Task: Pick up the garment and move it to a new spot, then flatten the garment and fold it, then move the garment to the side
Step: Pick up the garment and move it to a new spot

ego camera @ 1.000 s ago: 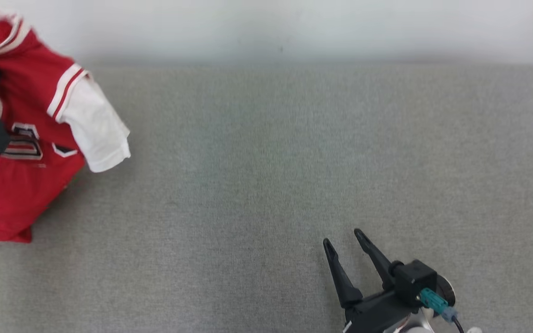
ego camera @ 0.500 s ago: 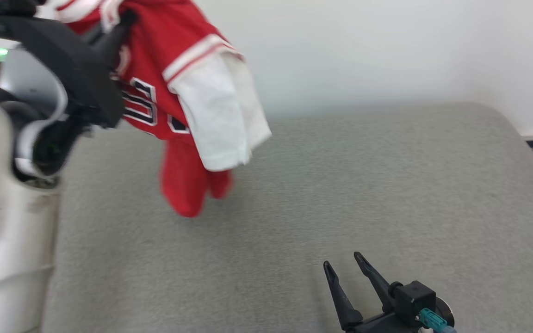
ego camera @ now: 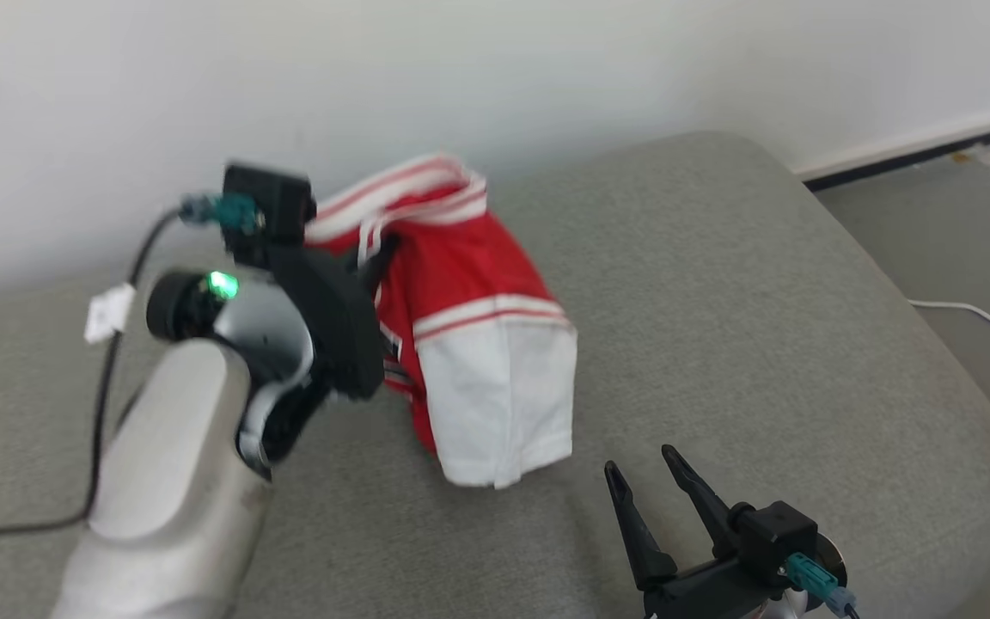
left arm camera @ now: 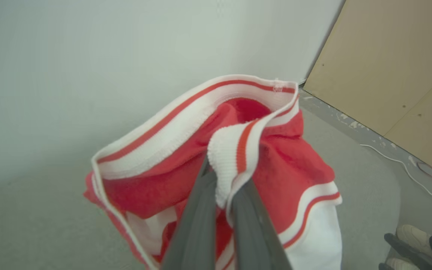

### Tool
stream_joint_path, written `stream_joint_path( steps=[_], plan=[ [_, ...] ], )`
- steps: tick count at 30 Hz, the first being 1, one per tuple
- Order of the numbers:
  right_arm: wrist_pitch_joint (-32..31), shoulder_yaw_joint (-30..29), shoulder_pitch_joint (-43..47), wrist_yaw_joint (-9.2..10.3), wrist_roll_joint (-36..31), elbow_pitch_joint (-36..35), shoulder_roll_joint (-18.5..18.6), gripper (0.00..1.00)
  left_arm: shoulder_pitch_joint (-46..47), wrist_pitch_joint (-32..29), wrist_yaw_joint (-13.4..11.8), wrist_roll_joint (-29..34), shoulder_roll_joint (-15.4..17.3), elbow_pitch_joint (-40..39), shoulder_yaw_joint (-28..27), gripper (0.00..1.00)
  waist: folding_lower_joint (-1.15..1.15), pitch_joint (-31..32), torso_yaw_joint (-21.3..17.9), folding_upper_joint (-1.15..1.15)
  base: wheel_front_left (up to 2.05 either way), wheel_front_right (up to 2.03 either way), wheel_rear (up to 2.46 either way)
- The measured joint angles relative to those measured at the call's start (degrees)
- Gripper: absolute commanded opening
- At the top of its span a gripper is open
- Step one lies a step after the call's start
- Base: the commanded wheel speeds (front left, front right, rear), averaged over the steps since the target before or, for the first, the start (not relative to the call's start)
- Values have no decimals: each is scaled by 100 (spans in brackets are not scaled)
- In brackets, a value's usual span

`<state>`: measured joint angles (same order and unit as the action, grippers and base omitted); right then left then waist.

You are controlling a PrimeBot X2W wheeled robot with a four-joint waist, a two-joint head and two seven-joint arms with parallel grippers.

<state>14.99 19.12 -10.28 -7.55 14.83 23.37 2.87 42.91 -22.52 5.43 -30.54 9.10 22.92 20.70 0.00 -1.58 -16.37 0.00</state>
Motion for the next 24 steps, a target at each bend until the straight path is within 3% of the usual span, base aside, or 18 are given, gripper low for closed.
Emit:
stream_joint_path(
  steps=[3,4,5,6,10,14,20,24],
  plan=[
    [0,-19,5,0,5,27,-2,100,-326,274,-65,-53,-178,617,14,0,0,-91,-117,0,0,0,0],
    [0,-23,11,0,2,38,-1,100,-444,341,-87,-59,-236,818,59,10,1,-114,-138,0,0,0,0],
    [0,-23,11,0,2,38,-1,100,-444,341,-87,-59,-236,818,59,45,1,-114,-138,0,0,0,0],
    [0,-42,16,0,-44,36,-1,100,-577,438,-82,27,-304,1181,235,99,1,-142,-138,1,0,0,0],
    [0,-105,15,0,-121,3,-2,100,-617,678,-81,19,-391,1529,279,100,0,-139,-70,1,0,0,0],
    [-10,-330,42,0,-222,-22,-2,100,-748,1373,-97,-130,-497,1580,124,100,1,-90,109,1,0,0,0],
    [-35,-817,253,0,-424,-241,-1,100,-1444,2631,-152,-517,-515,934,-372,100,0,57,452,1,0,0,0],
    [-42,-1143,409,0,-581,-458,-3,100,-1996,3336,-311,-408,-231,445,-604,100,0,159,736,0,0,0,0]
  ],
)
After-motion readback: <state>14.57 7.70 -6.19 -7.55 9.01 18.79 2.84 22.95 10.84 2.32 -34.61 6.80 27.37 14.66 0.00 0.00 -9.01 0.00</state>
